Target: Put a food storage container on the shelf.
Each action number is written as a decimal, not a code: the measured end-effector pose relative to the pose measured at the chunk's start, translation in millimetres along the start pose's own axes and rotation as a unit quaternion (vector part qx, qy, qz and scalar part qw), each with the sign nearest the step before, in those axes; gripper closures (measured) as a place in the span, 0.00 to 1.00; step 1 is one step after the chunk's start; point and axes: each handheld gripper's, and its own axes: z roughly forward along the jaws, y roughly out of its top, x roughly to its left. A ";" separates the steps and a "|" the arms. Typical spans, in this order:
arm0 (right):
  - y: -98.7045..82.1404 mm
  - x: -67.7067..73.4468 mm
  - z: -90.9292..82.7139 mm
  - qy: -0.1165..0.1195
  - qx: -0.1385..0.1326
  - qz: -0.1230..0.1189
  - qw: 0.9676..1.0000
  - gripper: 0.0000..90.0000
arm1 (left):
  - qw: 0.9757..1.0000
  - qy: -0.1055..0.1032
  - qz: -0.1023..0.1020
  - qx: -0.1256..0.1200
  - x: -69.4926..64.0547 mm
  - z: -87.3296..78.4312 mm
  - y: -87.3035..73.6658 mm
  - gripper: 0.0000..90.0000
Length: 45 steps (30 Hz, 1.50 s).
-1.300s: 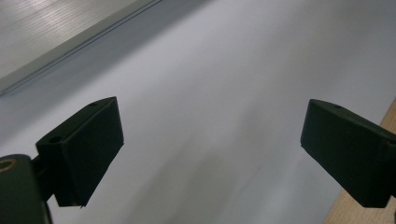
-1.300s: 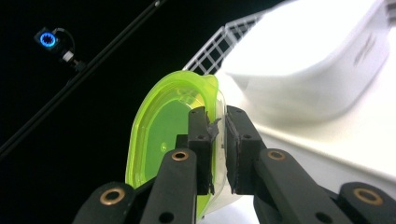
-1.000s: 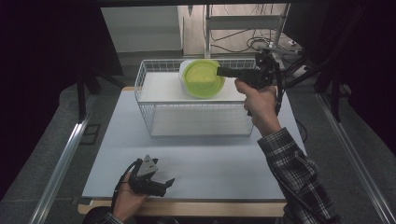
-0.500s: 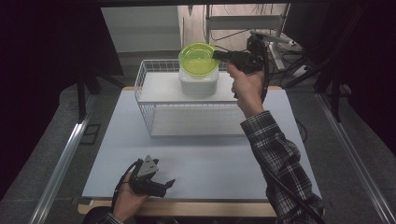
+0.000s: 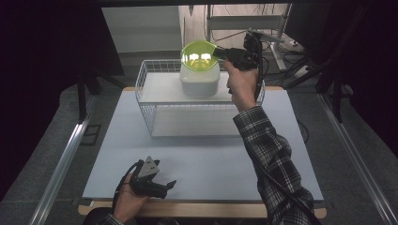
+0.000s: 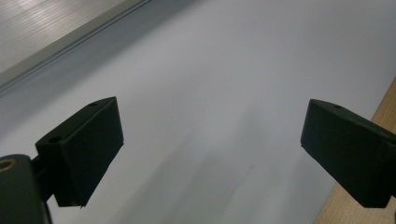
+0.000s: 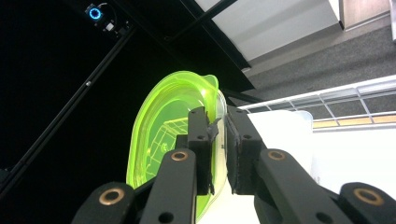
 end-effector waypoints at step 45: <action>-6.5 -18.5 -17.2 0.048 0.045 -0.120 0.991 0.16 | 1.000 -0.002 0.002 0.002 -0.4 1.8 0.1 0.06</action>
